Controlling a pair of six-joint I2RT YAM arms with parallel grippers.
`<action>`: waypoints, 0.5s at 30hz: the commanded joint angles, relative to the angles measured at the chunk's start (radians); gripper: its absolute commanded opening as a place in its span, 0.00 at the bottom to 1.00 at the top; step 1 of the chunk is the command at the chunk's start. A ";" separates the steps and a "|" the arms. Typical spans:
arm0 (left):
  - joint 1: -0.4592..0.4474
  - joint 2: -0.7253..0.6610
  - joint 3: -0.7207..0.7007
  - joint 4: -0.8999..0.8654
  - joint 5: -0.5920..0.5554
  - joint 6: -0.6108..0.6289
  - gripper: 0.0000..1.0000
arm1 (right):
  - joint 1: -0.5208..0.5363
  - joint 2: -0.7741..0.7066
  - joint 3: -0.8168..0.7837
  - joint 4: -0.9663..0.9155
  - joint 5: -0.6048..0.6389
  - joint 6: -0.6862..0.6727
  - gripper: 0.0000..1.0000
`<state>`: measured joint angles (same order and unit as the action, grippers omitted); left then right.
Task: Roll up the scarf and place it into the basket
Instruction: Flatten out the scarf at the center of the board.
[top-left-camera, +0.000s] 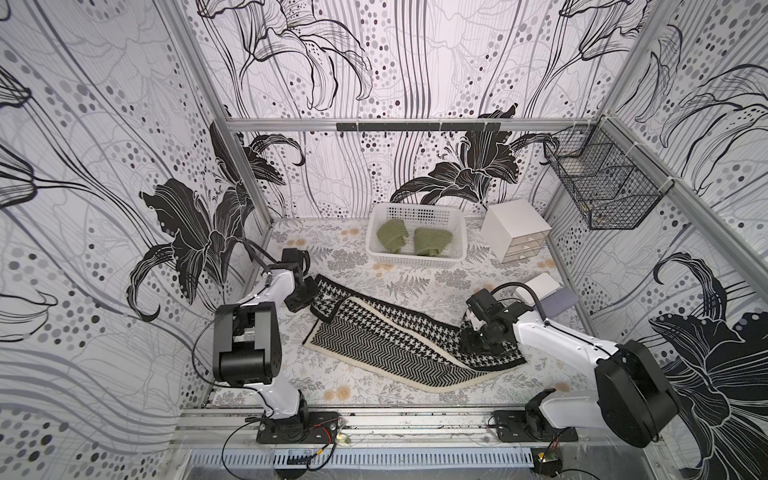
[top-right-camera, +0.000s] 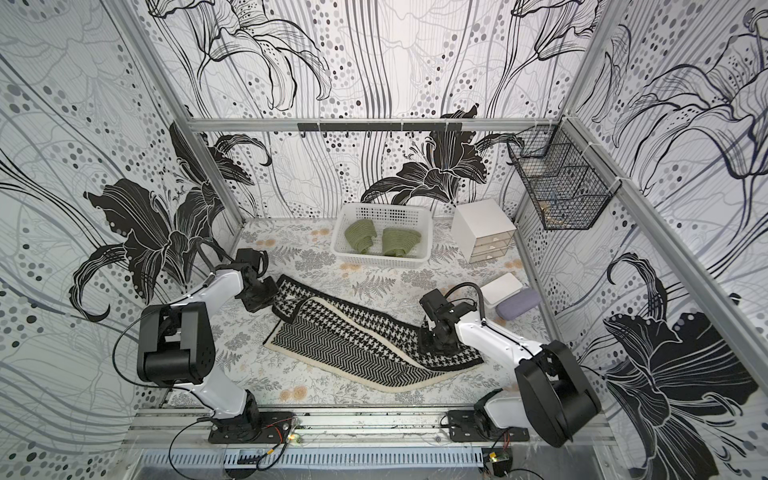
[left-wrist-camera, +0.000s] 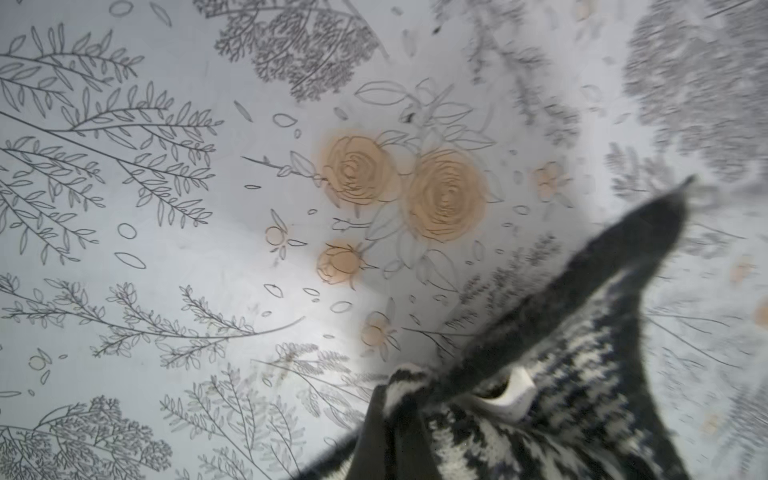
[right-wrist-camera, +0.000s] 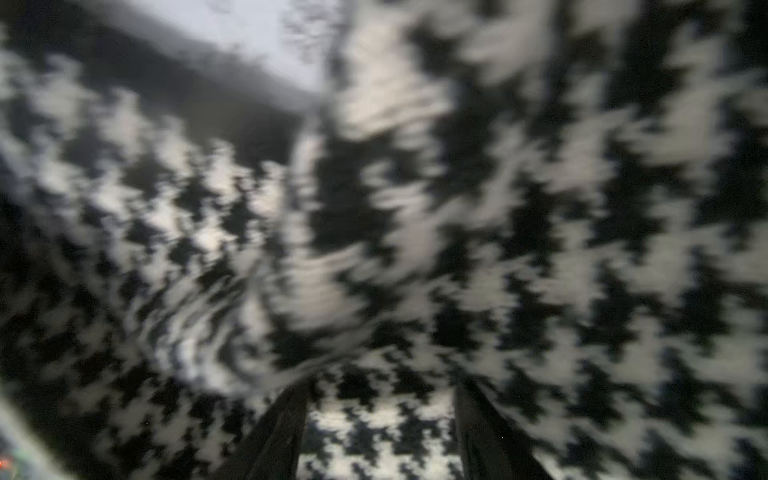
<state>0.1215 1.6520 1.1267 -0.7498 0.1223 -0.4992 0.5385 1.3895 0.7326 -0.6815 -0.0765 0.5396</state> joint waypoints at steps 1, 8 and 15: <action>-0.002 -0.055 0.081 -0.106 0.073 0.093 0.00 | -0.056 0.085 0.044 -0.104 0.238 0.102 0.61; -0.060 -0.252 0.043 0.048 0.500 0.263 0.00 | -0.187 0.066 0.195 -0.042 0.359 0.061 0.60; -0.205 -0.287 0.126 0.036 0.661 0.432 0.00 | -0.288 0.061 0.300 -0.061 0.320 -0.008 0.60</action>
<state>-0.0566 1.4071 1.2411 -0.7444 0.6376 -0.1837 0.2466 1.4864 1.0306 -0.7059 0.2321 0.5705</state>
